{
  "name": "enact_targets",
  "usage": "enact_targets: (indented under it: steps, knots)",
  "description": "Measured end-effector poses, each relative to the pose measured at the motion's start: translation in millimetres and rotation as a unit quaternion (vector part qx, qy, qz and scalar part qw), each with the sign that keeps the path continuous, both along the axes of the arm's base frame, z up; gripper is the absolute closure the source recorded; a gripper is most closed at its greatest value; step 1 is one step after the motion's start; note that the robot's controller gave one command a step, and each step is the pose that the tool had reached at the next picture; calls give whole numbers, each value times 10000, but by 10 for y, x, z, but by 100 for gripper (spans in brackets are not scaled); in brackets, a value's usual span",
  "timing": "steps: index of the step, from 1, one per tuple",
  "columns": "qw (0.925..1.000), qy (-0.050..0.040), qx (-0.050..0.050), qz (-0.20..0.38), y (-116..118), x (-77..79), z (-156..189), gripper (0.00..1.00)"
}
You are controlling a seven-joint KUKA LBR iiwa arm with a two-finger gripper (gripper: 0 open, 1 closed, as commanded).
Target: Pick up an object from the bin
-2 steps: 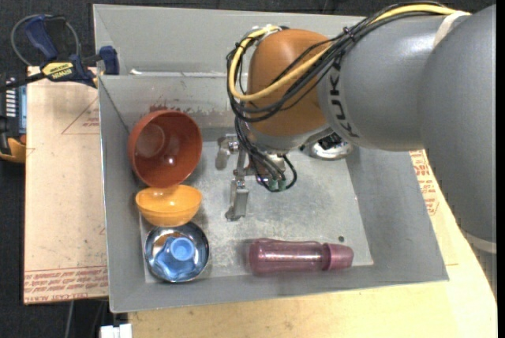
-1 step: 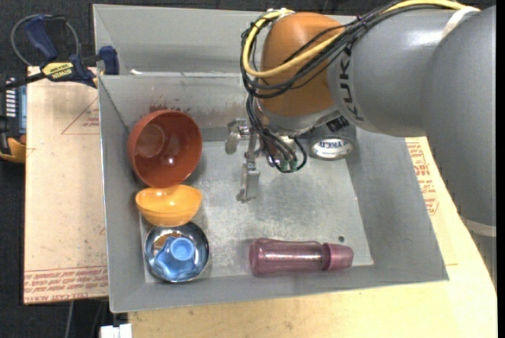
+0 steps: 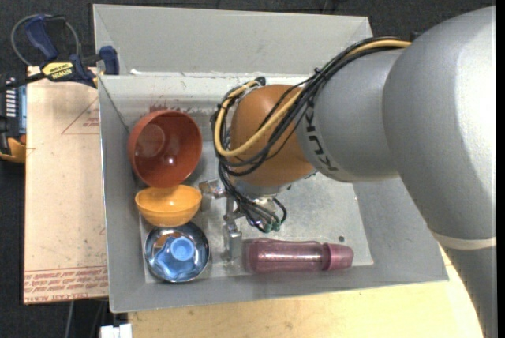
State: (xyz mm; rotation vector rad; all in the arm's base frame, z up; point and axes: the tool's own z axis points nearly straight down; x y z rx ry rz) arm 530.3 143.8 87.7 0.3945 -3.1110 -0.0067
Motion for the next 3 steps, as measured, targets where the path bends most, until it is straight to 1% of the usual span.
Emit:
enact_targets:
  steps: [1,2,3]
  knots:
    - [9976,-98,12,-688,100,297,24,0]
    - [9976,-86,7,-687,97,284,21,0]
    - [9984,-100,10,-562,-105,315,152,0]
